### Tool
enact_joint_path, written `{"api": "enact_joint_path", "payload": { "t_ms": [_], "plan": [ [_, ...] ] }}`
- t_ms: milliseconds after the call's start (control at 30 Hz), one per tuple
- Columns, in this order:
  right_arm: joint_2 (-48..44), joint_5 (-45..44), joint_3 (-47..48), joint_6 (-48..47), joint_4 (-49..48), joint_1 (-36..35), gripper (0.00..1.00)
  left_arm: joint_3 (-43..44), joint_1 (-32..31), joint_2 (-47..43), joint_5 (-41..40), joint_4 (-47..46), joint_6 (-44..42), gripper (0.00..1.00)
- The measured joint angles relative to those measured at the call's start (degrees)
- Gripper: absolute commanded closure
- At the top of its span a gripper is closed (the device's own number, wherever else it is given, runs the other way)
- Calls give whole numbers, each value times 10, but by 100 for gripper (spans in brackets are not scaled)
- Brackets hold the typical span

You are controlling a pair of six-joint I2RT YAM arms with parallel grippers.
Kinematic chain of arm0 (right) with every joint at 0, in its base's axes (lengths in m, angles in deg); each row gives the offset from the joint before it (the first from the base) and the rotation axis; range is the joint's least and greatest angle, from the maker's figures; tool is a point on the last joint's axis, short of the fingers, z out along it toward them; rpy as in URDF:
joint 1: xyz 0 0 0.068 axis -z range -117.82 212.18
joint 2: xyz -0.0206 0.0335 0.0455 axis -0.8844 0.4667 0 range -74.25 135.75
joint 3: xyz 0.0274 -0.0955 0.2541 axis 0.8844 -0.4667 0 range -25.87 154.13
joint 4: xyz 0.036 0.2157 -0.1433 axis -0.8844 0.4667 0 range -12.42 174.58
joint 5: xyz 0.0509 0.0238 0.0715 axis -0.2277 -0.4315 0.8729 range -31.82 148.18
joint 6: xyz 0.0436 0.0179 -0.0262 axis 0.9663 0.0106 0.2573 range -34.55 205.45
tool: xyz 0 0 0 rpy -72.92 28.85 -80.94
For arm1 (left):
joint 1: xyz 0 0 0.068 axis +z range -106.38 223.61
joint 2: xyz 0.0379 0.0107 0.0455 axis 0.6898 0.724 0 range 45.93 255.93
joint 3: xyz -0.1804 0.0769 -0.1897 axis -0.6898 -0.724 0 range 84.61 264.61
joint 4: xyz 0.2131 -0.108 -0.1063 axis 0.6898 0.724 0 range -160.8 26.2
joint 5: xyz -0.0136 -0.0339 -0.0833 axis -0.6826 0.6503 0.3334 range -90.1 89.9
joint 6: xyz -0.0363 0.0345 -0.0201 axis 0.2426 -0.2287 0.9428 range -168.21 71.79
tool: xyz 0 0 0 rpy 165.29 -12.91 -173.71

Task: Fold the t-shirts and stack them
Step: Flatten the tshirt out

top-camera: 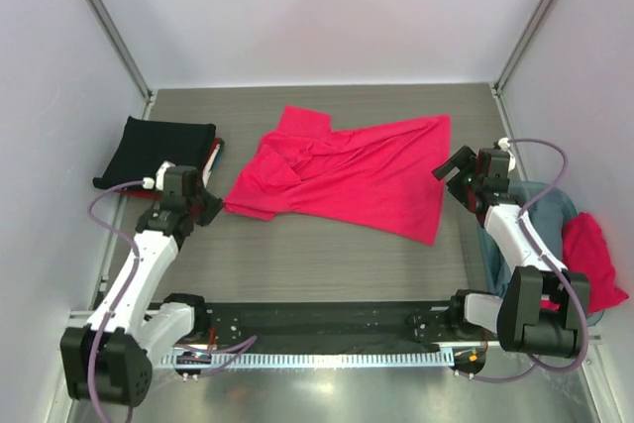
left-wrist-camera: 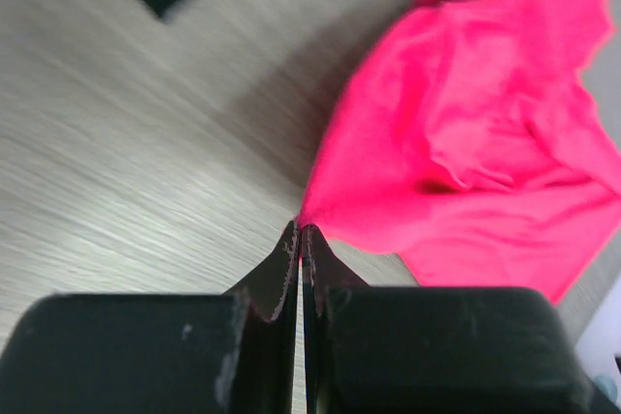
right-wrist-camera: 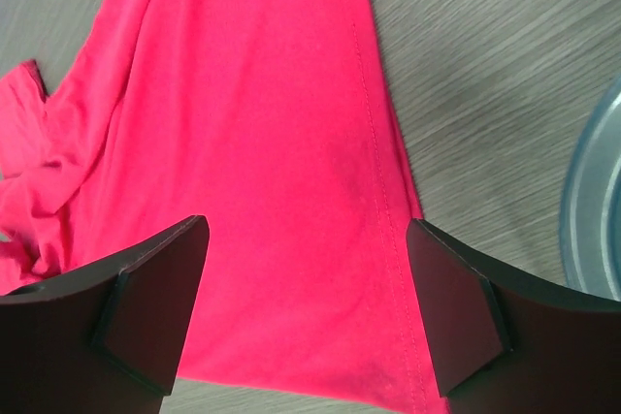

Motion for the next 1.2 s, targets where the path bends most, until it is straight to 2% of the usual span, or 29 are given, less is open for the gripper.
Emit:
{"api": "enact_joint_path", "payload": {
  "t_ms": [167, 267, 333, 400, 467, 733, 1000, 1100, 1133, 1200],
  "plan": [
    [13, -13, 24, -4, 53, -37, 11, 10, 67, 43, 32, 18, -15, 100],
    [12, -53, 29, -3, 102, -100, 13, 8, 72, 35, 52, 7, -16, 100],
    [13, -85, 40, 3, 147, -159, 19, 4, 72, 26, 63, -5, -16, 100],
    [18, -114, 60, 16, 194, -206, 21, -6, 72, 8, 67, -15, -16, 100],
    [25, -144, 76, 31, 228, -227, 25, -15, 72, -14, 66, -18, -17, 100],
    [23, -213, 75, 80, 308, -237, 31, -26, 72, -81, 66, -20, -30, 100],
    [2, -188, 9, 124, 316, -237, 43, -26, 72, -74, 77, -20, -40, 100],
    [-9, -172, -16, 138, 317, -237, 44, -26, 72, -68, 82, -21, -43, 100],
    [-10, -168, -22, 140, 316, -237, 48, -26, 72, -65, 83, -21, -44, 100],
    [-12, -160, -35, 146, 315, -237, 48, -26, 72, -59, 85, -22, -45, 100]
  ]
}}
